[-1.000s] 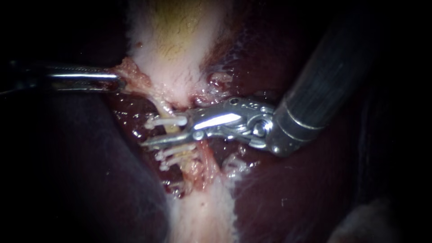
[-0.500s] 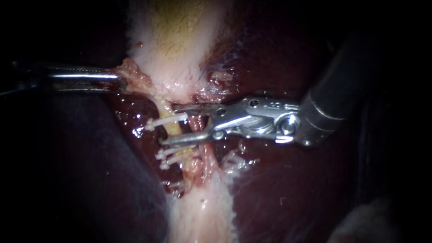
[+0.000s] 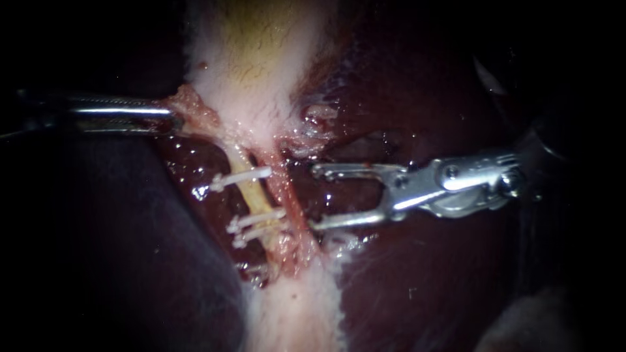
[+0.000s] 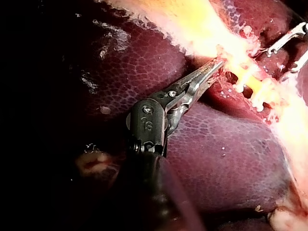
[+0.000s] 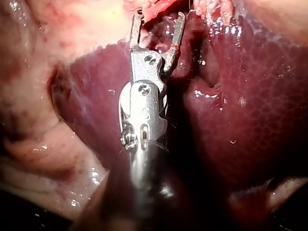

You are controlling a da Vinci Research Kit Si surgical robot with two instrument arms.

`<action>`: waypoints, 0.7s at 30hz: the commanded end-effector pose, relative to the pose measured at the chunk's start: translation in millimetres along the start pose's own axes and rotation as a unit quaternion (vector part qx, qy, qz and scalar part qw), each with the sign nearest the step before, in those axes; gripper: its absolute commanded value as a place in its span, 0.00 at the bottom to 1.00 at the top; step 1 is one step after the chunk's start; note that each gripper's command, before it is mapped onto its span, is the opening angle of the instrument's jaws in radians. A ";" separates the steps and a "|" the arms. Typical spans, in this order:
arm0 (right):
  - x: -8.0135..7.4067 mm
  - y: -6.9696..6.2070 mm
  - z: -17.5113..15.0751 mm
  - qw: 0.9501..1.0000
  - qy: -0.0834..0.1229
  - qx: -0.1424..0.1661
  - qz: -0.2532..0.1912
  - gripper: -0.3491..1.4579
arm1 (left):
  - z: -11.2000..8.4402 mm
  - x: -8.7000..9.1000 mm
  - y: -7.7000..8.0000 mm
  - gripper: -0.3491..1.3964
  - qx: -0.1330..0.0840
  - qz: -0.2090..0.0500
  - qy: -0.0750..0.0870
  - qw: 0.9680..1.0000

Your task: Going back third clip left tube

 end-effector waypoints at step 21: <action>1.3 -0.9 -5.0 1.000 0.001 0.005 -0.007 0.47 | 1.3 -0.4 -0.5 0.00 0.002 0.001 0.001 1.000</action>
